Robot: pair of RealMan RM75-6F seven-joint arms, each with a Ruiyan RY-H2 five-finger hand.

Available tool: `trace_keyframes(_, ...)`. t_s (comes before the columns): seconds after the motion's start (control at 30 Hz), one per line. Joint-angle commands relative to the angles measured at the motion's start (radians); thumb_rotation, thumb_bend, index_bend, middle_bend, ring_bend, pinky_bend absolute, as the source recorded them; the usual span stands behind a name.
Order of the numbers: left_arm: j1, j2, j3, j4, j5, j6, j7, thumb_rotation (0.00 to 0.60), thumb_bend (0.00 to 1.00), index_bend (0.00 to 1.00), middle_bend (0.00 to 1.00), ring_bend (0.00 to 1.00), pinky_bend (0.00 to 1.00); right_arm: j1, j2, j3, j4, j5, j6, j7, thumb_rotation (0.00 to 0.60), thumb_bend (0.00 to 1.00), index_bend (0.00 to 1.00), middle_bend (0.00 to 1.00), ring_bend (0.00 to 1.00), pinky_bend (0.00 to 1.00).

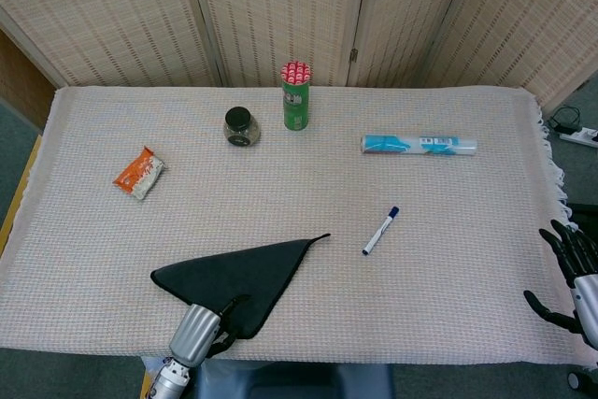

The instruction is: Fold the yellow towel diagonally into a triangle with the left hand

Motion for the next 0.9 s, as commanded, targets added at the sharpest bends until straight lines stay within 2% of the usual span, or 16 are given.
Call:
trace_keyframes(0.03,0.007,0.014,0.006,-0.018,-0.001,-0.006,0.013,0.6,0.48,0.27,1.0,1.0,1.0,-0.001,0.0,0.001,0.0,0.001,0.001,0.0,0.6,0.34,0.0,0.0,0.0,0.0)
trace_keyframes(0.33,0.011,0.057,-0.014,-0.065,0.022,0.029,0.029,0.6,0.48,0.29,1.0,1.0,1.0,0.0,-0.002,-0.002,-0.002,-0.009,0.0,-0.006,0.6,0.34,0.0,0.0,0.0,0.0)
trace_keyframes(0.5,-0.004,0.143,-0.078,-0.098,0.045,0.111,0.024,0.6,0.48,0.3,1.0,1.0,1.0,-0.003,-0.007,-0.004,-0.003,-0.021,0.009,-0.024,0.6,0.34,0.0,0.0,0.0,0.0)
trace_keyframes(0.57,-0.019,0.206,-0.114,-0.135,0.043,0.132,0.014,0.6,0.48,0.3,0.93,0.93,0.98,0.0,-0.014,-0.006,-0.007,-0.03,0.006,-0.041,0.6,0.34,0.0,0.0,0.0,0.0)
trace_keyframes(0.63,-0.035,0.289,-0.137,-0.191,0.025,0.118,-0.001,0.6,0.48,0.3,0.8,0.78,0.85,0.003,-0.021,-0.011,-0.012,-0.04,-0.002,-0.064,0.6,0.34,0.0,0.0,0.0,0.0)
trace_keyframes(0.77,-0.043,0.464,-0.156,-0.309,-0.039,0.063,0.027,0.6,0.44,0.28,0.47,0.39,0.3,0.012,-0.039,-0.012,-0.022,-0.049,-0.018,-0.122,0.6,0.34,0.0,0.0,0.0,0.0)
trace_keyframes(0.8,-0.038,0.507,-0.158,-0.333,-0.058,0.055,0.043,0.6,0.43,0.26,0.4,0.31,0.2,0.016,-0.045,-0.01,-0.025,-0.05,-0.022,-0.142,0.6,0.34,0.0,0.0,0.0,0.0)
trace_keyframes(0.83,-0.031,0.533,-0.158,-0.346,-0.069,0.056,0.05,0.6,0.42,0.24,0.33,0.23,0.12,0.018,-0.05,-0.008,-0.026,-0.05,-0.025,-0.157,0.6,0.34,0.0,0.0,0.0,0.0)
trace_keyframes(0.9,-0.012,0.572,-0.154,-0.362,-0.088,0.066,0.037,0.6,0.41,0.2,0.24,0.14,0.04,0.023,-0.059,-0.002,-0.028,-0.046,-0.032,-0.184,0.6,0.34,0.0,0.0,0.0,0.0)
